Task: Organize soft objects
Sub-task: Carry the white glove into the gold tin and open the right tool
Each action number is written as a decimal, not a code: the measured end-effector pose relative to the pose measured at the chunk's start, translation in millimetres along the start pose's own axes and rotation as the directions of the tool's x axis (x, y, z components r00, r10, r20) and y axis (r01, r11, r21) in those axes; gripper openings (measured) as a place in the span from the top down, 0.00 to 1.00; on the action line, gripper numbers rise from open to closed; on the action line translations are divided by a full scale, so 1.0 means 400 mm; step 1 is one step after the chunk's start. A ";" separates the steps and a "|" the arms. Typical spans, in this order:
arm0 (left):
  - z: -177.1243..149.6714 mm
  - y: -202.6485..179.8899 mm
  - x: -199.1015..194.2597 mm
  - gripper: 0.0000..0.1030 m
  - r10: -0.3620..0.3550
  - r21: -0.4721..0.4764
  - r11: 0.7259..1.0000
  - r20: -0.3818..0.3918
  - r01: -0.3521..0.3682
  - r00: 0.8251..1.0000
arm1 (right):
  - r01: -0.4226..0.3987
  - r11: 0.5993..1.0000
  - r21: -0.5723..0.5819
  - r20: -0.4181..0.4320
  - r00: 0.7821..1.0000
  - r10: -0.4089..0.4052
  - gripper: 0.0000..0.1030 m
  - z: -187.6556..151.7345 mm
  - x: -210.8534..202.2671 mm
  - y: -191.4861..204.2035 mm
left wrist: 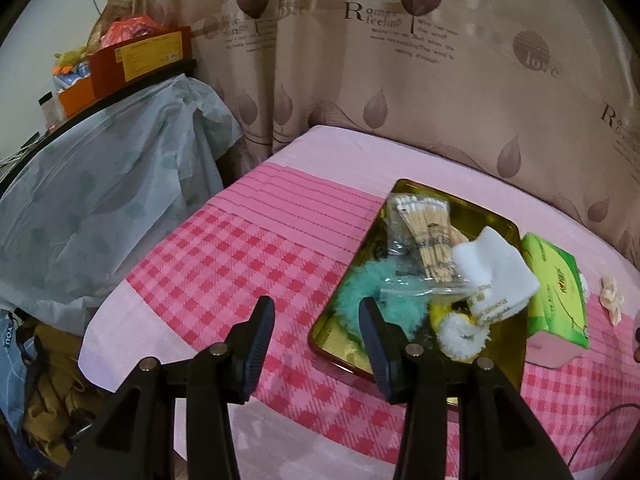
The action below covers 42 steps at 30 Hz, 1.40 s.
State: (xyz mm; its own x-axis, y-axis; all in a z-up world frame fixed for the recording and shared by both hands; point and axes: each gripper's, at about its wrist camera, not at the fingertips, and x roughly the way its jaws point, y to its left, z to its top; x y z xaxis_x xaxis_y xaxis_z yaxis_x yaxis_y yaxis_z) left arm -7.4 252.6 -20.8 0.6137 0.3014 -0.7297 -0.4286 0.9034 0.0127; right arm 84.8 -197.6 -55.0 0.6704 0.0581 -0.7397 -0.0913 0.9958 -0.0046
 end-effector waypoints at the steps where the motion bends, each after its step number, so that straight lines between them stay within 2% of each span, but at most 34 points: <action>1: -0.001 0.002 0.001 0.57 0.009 0.000 1.000 0.003 -0.009 1.000 | -0.016 1.000 -0.015 0.007 1.000 0.017 0.72 0.007 -0.009 0.023; 8: -0.001 0.028 0.006 0.57 0.028 -0.033 0.999 0.012 -0.028 1.000 | -0.130 0.985 -0.110 0.039 0.990 0.135 0.72 0.047 -0.052 0.180; 13: 0.002 0.060 -0.001 0.57 0.075 -0.085 0.994 0.039 -0.071 0.996 | -0.229 0.956 -0.185 0.035 0.970 0.239 0.72 0.063 -0.075 0.300; 17: 0.003 0.092 0.000 0.57 0.096 -0.134 0.987 0.041 -0.090 0.994 | -0.315 0.920 -0.233 0.018 0.945 0.328 0.72 0.072 -0.089 0.393; 22: 0.002 0.123 0.013 0.57 0.122 -0.179 0.977 0.027 -0.115 0.992 | -0.414 0.860 -0.298 -0.011 0.903 0.430 0.72 0.074 -0.104 0.522; 28: -0.004 0.134 0.021 0.57 0.139 -0.193 0.972 0.020 -0.133 0.990 | -0.483 0.796 -0.364 -0.067 0.866 0.495 0.72 0.066 -0.095 0.657; 32: -0.005 0.134 0.032 0.57 0.137 -0.192 0.972 0.006 -0.133 0.991 | -0.498 0.771 -0.398 -0.099 0.858 0.503 0.72 0.057 -0.072 0.725; 38: -0.009 0.132 0.042 0.57 0.130 -0.185 0.974 -0.010 -0.130 0.991 | -0.466 0.766 -0.443 -0.120 0.878 0.464 0.72 0.055 -0.024 0.786; 42: -0.011 0.131 0.042 0.57 0.129 -0.184 0.974 -0.013 -0.129 0.992 | -0.439 0.782 -0.442 -0.118 0.893 0.435 0.72 0.065 0.013 0.802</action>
State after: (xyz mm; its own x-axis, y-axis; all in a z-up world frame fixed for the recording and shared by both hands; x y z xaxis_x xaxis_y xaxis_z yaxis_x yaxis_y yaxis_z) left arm -22.3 303.6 -35.3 0.5444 0.4114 -0.7310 -0.6189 0.7852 -0.0191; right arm 77.9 124.2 -42.7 0.4721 0.4769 -0.7414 -0.6916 0.7219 0.0240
